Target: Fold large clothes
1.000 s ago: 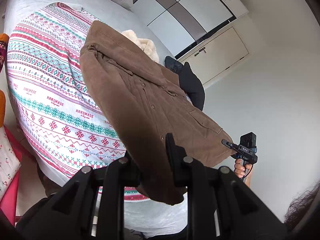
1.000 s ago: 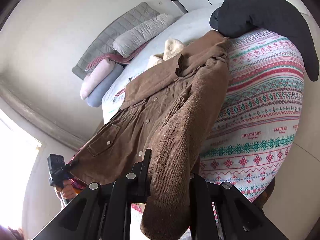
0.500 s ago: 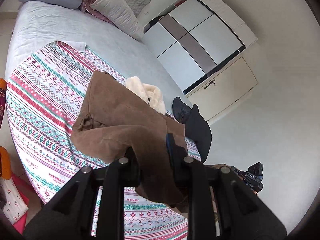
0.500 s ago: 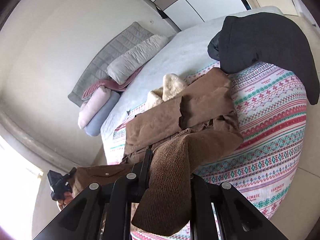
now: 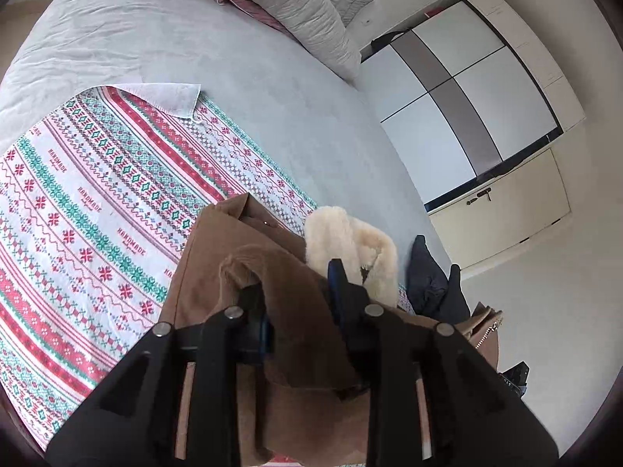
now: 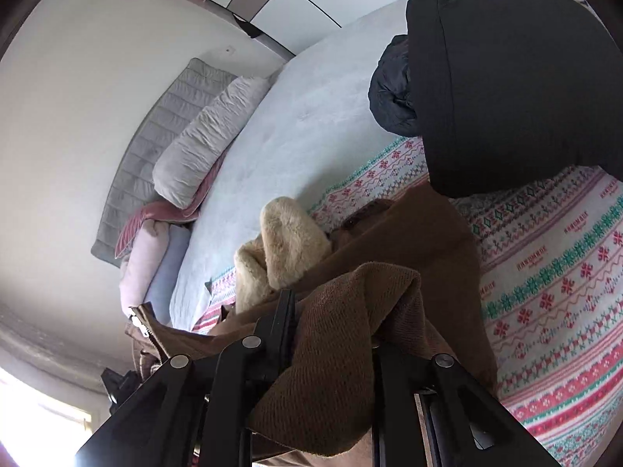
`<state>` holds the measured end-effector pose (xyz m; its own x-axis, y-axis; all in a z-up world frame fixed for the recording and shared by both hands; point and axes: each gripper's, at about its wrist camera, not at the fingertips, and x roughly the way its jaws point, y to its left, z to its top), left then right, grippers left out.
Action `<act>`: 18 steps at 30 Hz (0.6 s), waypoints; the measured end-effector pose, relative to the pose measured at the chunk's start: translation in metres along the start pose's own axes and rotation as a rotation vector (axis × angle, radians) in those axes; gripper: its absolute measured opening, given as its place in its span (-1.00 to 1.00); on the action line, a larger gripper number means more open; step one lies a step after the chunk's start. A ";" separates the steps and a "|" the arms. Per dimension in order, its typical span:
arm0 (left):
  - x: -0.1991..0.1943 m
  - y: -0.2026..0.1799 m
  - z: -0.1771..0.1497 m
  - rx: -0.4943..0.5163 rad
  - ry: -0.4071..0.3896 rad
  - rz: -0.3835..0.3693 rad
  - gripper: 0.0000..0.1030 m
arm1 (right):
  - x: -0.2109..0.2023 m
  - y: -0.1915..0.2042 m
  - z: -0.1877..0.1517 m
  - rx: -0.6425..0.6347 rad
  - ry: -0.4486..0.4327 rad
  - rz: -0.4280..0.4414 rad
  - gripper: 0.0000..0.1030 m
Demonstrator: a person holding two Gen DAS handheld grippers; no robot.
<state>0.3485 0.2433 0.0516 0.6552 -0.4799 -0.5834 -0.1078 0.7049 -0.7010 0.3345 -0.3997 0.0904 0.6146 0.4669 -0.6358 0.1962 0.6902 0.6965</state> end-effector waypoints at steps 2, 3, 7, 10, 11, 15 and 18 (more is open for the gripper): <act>0.028 0.005 0.014 -0.007 0.019 0.021 -0.31 | 0.024 -0.005 0.019 0.028 0.016 0.023 -0.46; 0.041 0.011 0.019 -0.025 0.043 0.034 -0.27 | 0.033 -0.011 0.027 0.061 0.024 0.033 -0.41; 0.054 0.028 0.027 -0.033 0.042 0.082 0.08 | 0.045 -0.026 0.049 0.073 -0.012 0.024 -0.23; 0.042 0.025 0.028 0.129 -0.012 0.134 0.37 | 0.036 -0.028 0.058 -0.037 -0.059 -0.023 -0.21; 0.043 0.022 0.025 0.211 -0.013 0.178 0.41 | 0.036 -0.026 0.058 -0.101 -0.063 -0.078 -0.20; 0.071 0.011 0.001 0.530 0.109 0.292 0.42 | 0.066 -0.006 0.039 -0.443 0.009 -0.405 -0.19; 0.097 0.000 -0.014 0.702 0.178 0.323 0.42 | 0.107 0.004 0.020 -0.667 0.093 -0.547 -0.18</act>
<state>0.4013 0.1889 -0.0106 0.5359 -0.2304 -0.8122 0.2638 0.9596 -0.0982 0.4157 -0.3582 0.0316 0.4937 -0.0020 -0.8696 -0.0609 0.9975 -0.0369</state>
